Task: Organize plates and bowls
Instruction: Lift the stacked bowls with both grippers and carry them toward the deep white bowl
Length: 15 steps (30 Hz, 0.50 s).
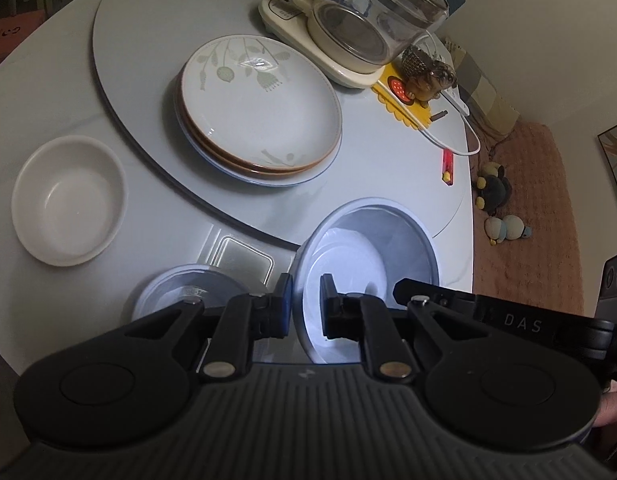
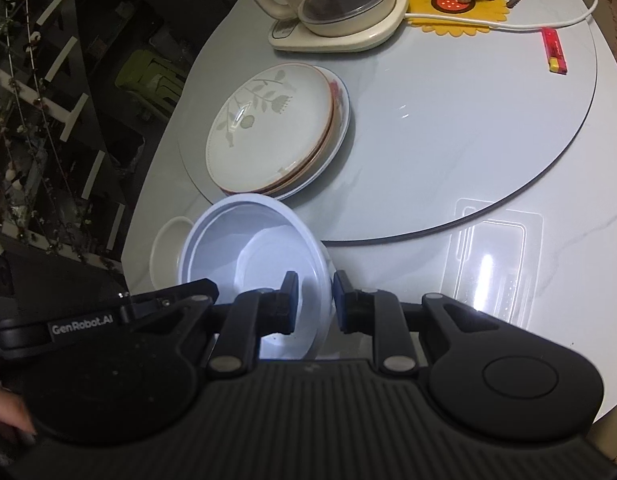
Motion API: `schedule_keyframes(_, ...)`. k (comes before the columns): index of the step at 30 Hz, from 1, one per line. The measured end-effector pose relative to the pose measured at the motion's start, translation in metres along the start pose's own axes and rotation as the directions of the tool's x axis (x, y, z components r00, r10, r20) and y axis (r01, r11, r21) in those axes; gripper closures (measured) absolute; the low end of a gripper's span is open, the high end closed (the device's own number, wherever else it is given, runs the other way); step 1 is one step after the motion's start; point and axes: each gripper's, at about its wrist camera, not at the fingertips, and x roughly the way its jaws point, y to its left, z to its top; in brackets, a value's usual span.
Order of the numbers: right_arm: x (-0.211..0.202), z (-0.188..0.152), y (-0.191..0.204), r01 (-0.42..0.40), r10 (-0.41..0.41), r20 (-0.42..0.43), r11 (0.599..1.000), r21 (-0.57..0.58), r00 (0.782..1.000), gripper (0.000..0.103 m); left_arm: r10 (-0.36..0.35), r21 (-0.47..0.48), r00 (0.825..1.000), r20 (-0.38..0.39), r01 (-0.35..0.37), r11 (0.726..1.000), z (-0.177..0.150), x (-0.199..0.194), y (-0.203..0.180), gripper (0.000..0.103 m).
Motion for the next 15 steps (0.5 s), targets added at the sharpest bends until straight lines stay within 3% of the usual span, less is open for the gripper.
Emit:
schedule_keyframes(7,0.016,-0.01,0.027,0.009,-0.011,-0.026,0.999,-0.051,1.0,0.081,0.014,-0.023,1.0,0.015,-0.013,1.0,-0.011,-0.016,0.026,0.088)
schedule_keyframes(15,0.047,-0.02,0.046,0.025,-0.035,-0.086,0.994,-0.11,0.996,0.08,0.088,-0.062,0.996,0.003,-0.088,0.994,-0.02,-0.011,0.05,0.088)
